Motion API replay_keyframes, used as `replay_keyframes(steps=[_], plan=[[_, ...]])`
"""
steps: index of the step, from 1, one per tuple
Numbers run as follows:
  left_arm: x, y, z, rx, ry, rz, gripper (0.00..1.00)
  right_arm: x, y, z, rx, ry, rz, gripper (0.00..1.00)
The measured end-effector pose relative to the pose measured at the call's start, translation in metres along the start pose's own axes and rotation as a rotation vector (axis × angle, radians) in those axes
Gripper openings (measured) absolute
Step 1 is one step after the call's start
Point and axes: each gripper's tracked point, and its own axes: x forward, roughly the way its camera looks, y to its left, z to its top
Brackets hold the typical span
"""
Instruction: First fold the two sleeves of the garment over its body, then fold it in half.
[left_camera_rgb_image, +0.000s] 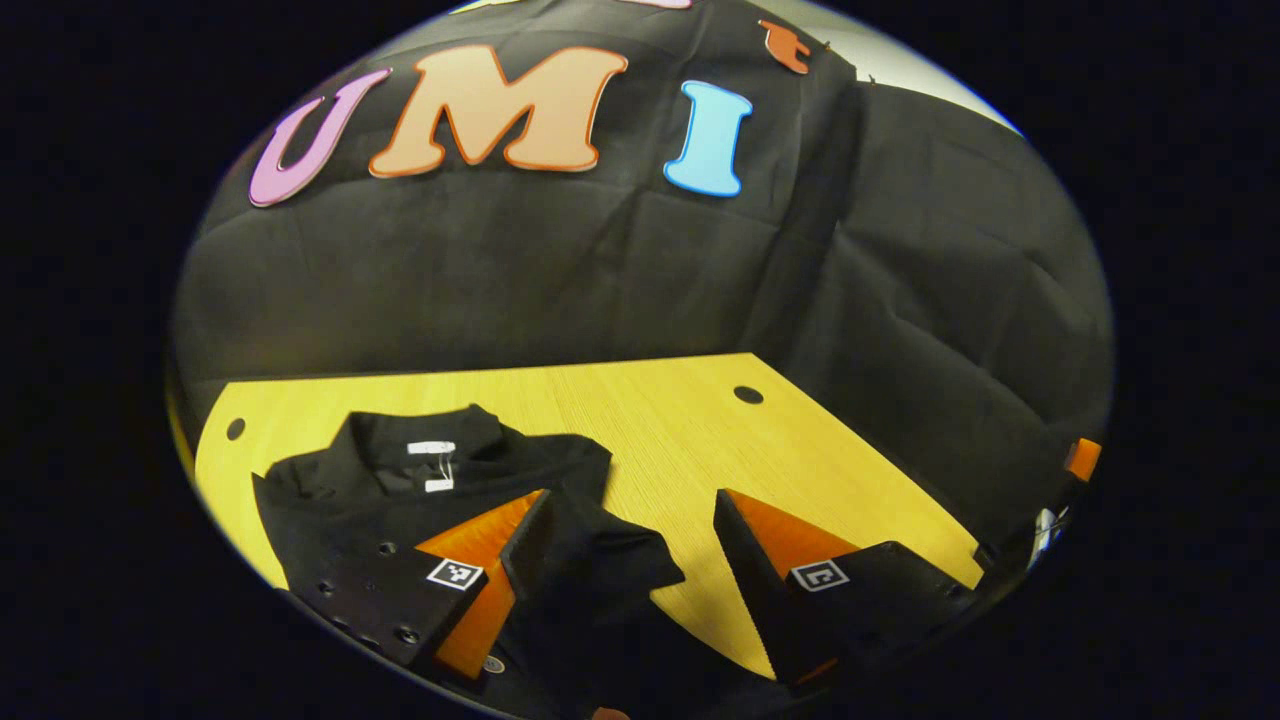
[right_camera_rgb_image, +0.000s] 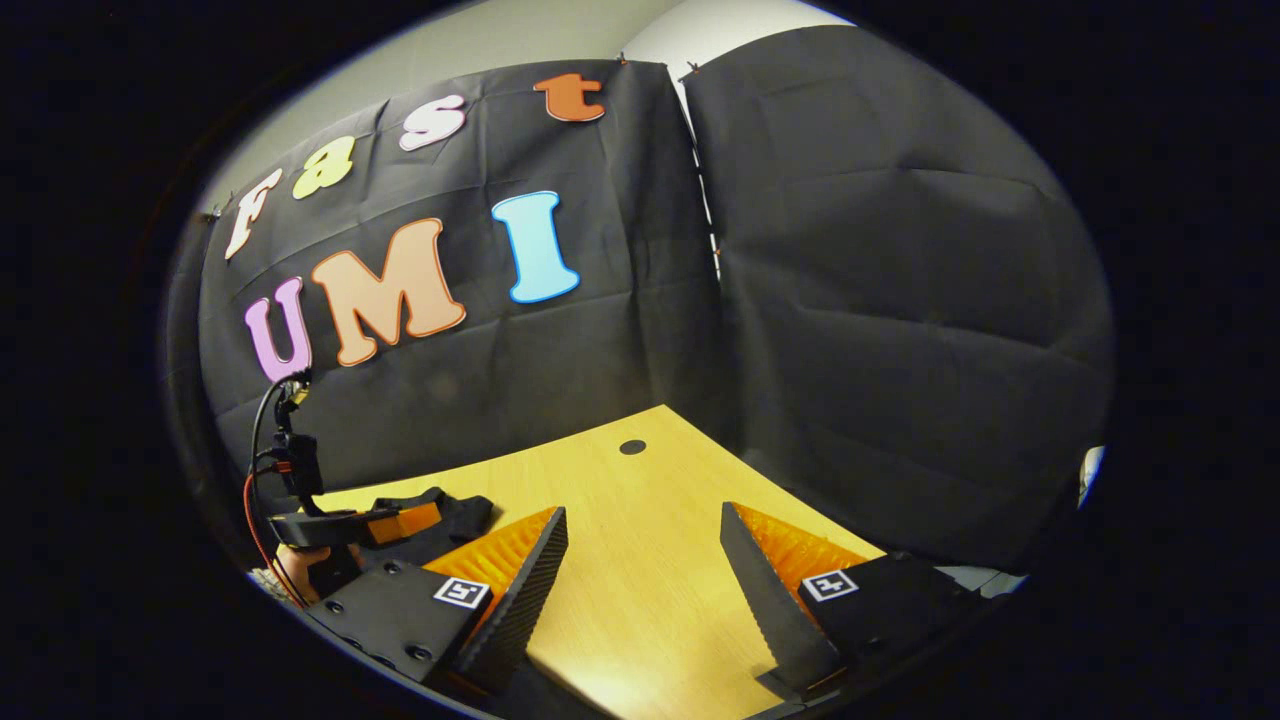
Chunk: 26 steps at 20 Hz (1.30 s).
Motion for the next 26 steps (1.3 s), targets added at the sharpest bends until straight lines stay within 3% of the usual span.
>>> replay_keyframes(steps=[1,7,11,14,17,18,20,23,24,26], plan=[[-0.007,0.002,0.005,0.000,-0.022,0.010,0.96,0.000,0.004,-0.003,-0.004,0.005,0.008,0.97],[-0.062,0.045,0.023,0.027,-0.092,0.102,0.95,0.001,0.028,-0.018,0.017,0.036,0.076,0.94],[-0.114,0.103,0.029,0.076,-0.127,0.257,0.95,0.006,0.050,-0.033,-0.021,0.064,0.124,0.97],[-0.160,0.141,0.021,0.053,-0.158,0.360,0.95,0.008,0.070,-0.054,-0.079,0.101,0.181,0.97],[-0.199,0.177,-0.017,0.038,-0.126,0.452,0.94,0.004,0.092,-0.087,-0.148,0.159,0.249,0.93],[-0.211,0.187,-0.035,0.032,-0.098,0.483,0.94,0.002,0.097,-0.098,-0.167,0.179,0.262,0.97],[-0.235,0.195,-0.071,0.013,-0.037,0.518,0.94,-0.003,0.103,-0.123,-0.207,0.219,0.278,0.93],[-0.272,0.204,-0.126,-0.018,0.060,0.564,0.94,-0.013,0.105,-0.156,-0.258,0.284,0.289,0.97],[-0.283,0.206,-0.143,-0.024,0.094,0.575,0.94,-0.018,0.104,-0.163,-0.277,0.298,0.288,0.93],[-0.305,0.207,-0.175,-0.033,0.171,0.591,0.94,-0.024,0.100,-0.179,-0.302,0.331,0.286,0.98]])
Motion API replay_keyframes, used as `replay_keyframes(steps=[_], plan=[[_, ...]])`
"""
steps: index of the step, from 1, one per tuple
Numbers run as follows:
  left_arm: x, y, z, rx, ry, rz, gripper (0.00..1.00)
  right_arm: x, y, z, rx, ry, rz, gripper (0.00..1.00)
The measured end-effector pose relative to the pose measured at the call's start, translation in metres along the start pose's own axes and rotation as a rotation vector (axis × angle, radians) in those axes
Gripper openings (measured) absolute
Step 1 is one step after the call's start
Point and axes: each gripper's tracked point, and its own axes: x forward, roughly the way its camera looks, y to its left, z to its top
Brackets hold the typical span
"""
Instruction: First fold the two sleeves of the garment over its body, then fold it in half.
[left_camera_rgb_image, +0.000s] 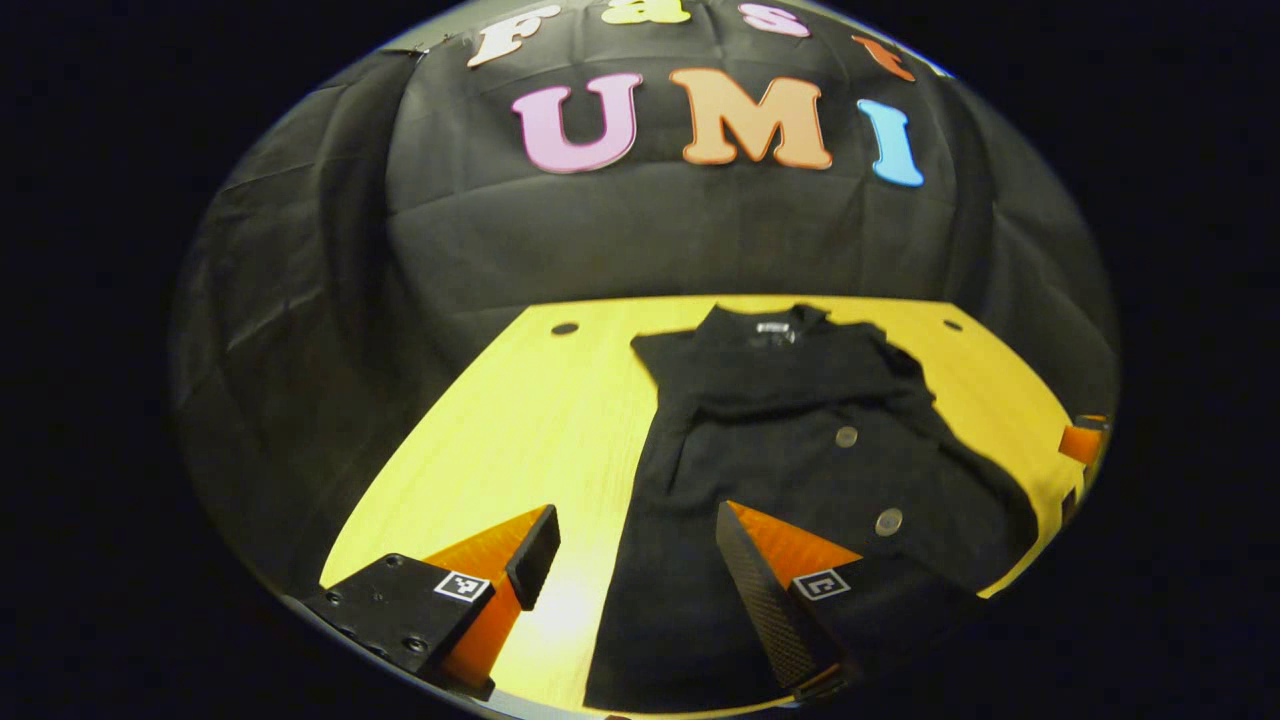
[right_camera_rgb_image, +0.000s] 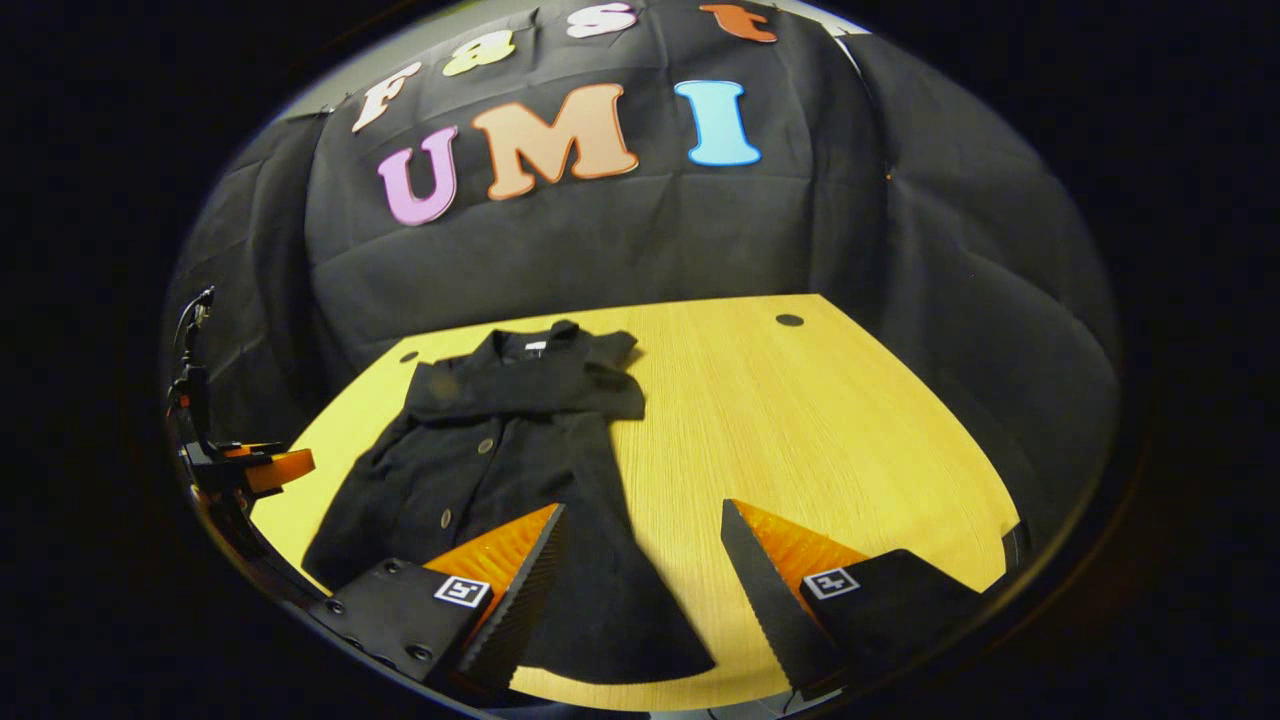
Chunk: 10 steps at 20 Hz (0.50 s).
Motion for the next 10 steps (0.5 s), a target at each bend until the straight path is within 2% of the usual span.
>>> replay_keyframes(steps=[1,2,4,5,7,8,9,10], plan=[[-0.007,0.005,-0.013,0.000,0.037,0.004,0.94,0.000,0.002,-0.006,0.000,0.015,0.003,0.98],[-0.011,0.007,-0.026,-0.007,0.069,0.002,0.94,-0.001,0.004,-0.014,0.000,0.032,0.006,0.93],[-0.020,0.006,-0.040,-0.028,0.099,-0.005,0.95,-0.001,0.007,-0.029,-0.003,0.067,0.008,0.93],[-0.022,0.008,-0.048,-0.032,0.117,-0.005,0.95,-0.002,0.008,-0.036,-0.007,0.084,0.008,0.98],[-0.028,0.006,-0.062,-0.032,0.147,-0.009,0.95,0.000,0.010,-0.048,-0.019,0.118,0.012,0.98],[-0.031,0.002,-0.069,-0.034,0.161,-0.018,0.95,0.001,0.013,-0.056,-0.027,0.133,0.012,0.93],[-0.034,-0.004,-0.077,-0.032,0.178,-0.027,0.94,-0.001,0.014,-0.063,-0.035,0.151,0.014,0.98],[-0.036,-0.005,-0.086,-0.029,0.196,-0.035,0.94,-0.006,0.016,-0.075,-0.039,0.172,0.018,0.93]])
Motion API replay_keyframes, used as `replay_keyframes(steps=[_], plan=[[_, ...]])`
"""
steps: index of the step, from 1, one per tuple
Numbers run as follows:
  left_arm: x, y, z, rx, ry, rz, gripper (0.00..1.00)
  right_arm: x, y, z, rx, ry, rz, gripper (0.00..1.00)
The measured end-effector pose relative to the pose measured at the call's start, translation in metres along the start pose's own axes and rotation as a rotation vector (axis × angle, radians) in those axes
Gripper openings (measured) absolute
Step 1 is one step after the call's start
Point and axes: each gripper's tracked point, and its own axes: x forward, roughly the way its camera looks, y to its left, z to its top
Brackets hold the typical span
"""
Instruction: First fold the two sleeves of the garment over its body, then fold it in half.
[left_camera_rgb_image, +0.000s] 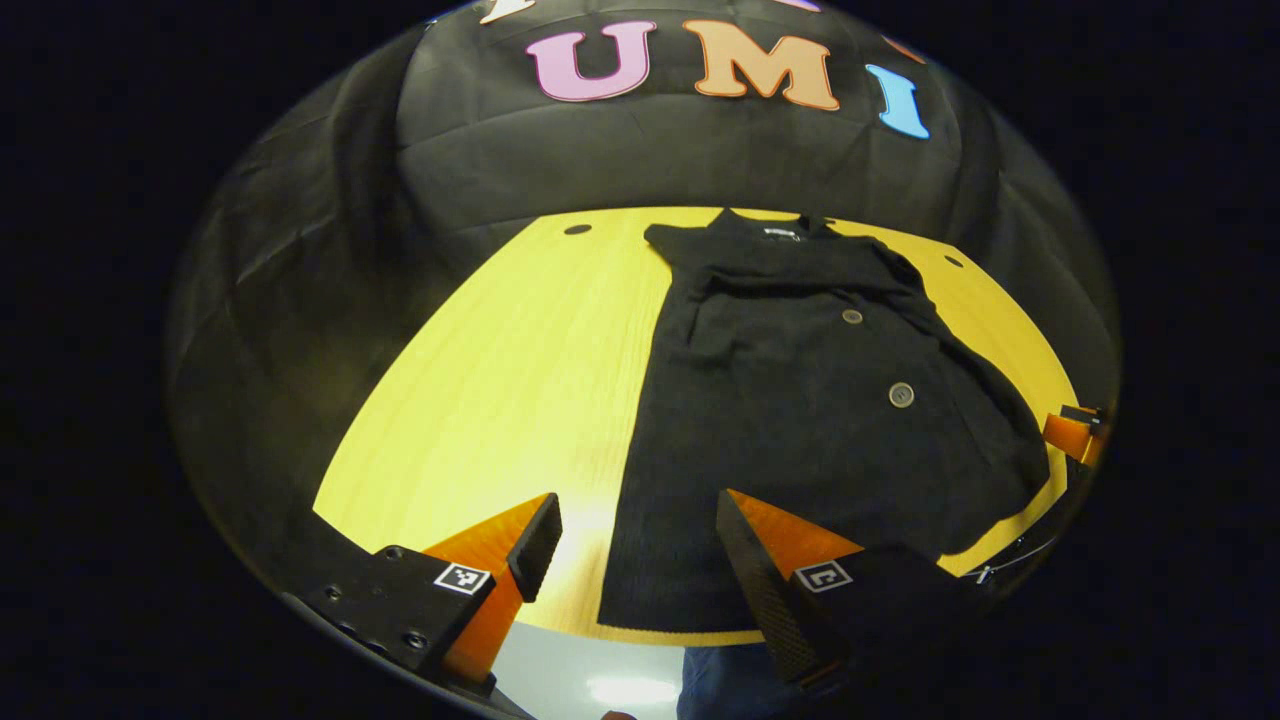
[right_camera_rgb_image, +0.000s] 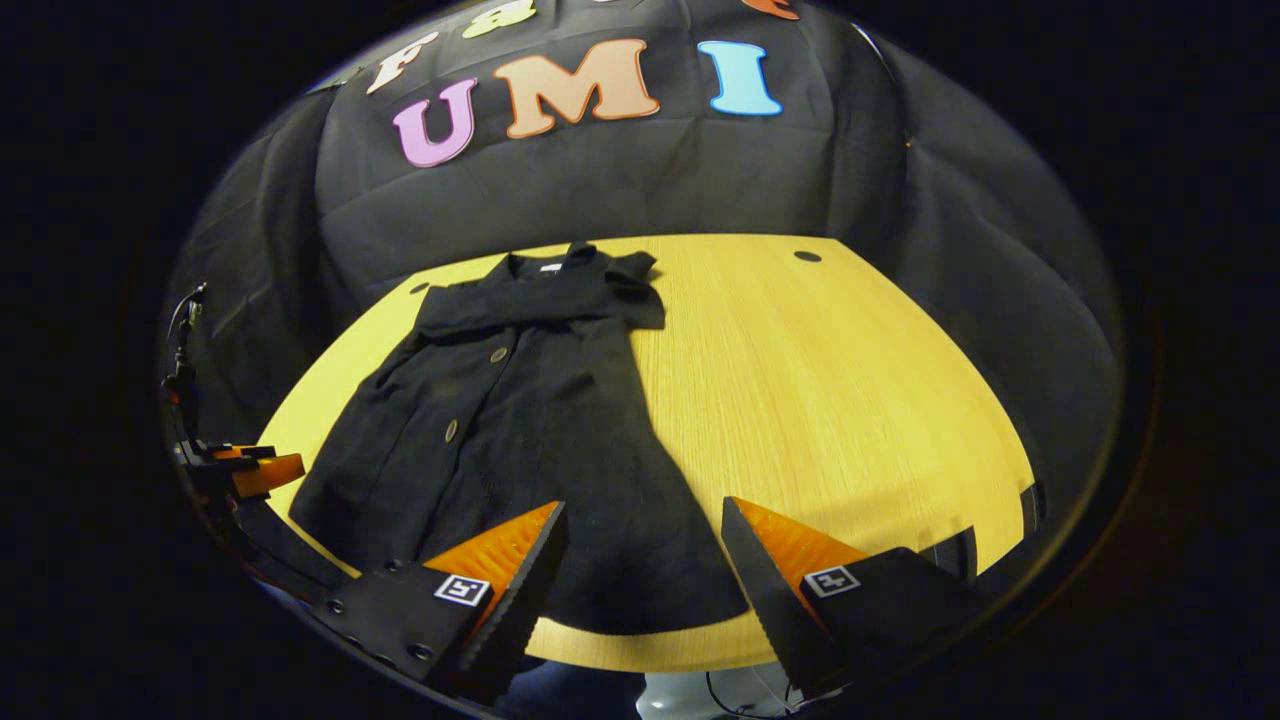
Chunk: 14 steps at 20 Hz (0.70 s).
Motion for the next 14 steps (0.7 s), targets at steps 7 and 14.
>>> replay_keyframes(steps=[7,14], plan=[[-0.009,-0.006,-0.049,0.001,0.094,-0.023,0.94,0.005,-0.005,-0.041,0.007,0.107,-0.019,0.98],[-0.002,-0.008,-0.055,0.024,0.112,-0.022,0.93,0.014,0.002,-0.053,-0.032,0.142,-0.029,0.98]])
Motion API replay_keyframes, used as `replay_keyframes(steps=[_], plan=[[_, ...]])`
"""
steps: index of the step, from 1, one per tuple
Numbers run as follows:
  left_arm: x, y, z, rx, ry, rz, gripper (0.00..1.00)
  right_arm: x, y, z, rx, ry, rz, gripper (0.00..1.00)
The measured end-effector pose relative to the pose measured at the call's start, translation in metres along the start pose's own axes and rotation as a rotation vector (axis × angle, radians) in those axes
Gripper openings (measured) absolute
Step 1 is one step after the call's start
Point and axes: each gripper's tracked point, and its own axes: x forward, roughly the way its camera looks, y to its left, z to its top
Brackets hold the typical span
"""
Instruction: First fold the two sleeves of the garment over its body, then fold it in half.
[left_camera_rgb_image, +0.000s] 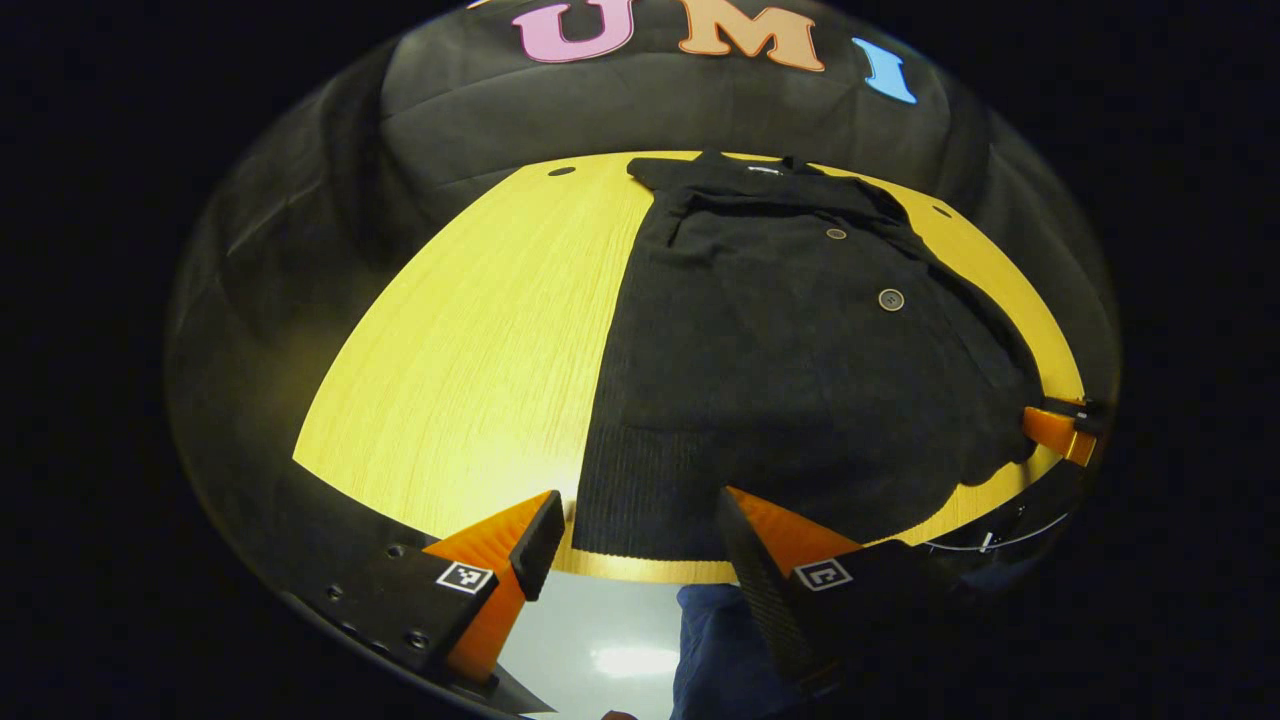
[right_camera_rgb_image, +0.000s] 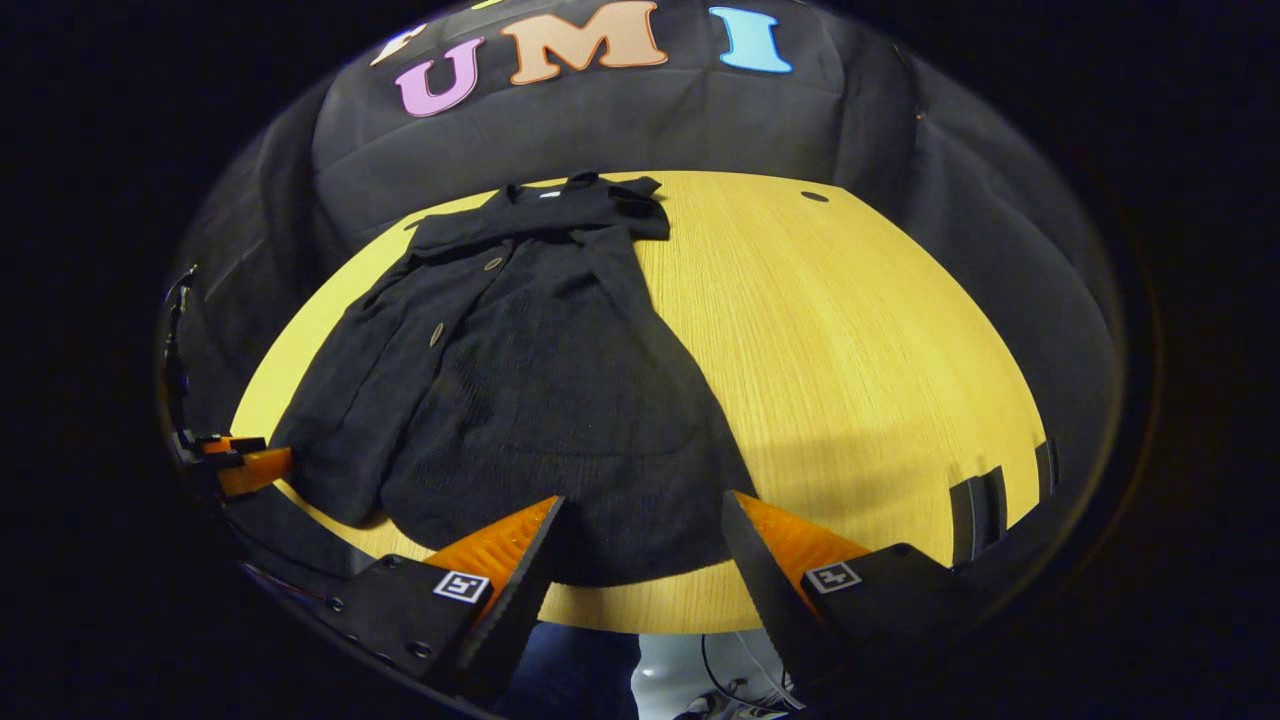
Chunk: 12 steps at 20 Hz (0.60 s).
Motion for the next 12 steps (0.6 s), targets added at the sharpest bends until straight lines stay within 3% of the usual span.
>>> replay_keyframes(steps=[5,6,8,9,10,11,12], plan=[[0.001,-0.005,0.000,-0.022,-0.001,-0.027,0.93,0.001,0.003,0.000,-0.050,-0.009,-0.004,0.93],[0.003,-0.007,-0.001,-0.053,0.000,-0.039,0.92,0.000,0.004,-0.001,-0.053,-0.011,-0.001,0.98],[0.003,-0.009,-0.001,-0.062,0.004,-0.044,0.92,0.002,0.006,-0.001,-0.066,-0.013,0.014,0.97],[0.003,-0.011,-0.002,-0.051,0.003,-0.050,0.92,0.003,0.009,0.001,-0.077,-0.012,0.026,0.89],[0.003,-0.013,-0.001,-0.047,0.003,-0.055,0.91,0.003,0.012,0.001,-0.091,-0.012,0.035,0.89],[0.003,-0.016,0.000,-0.042,0.003,-0.059,0.83,0.002,0.016,0.003,-0.105,-0.009,0.046,0.75],[0.004,-0.018,0.001,-0.042,0.002,-0.066,0.80,0.003,0.018,0.001,-0.117,-0.008,0.053,0.74]])
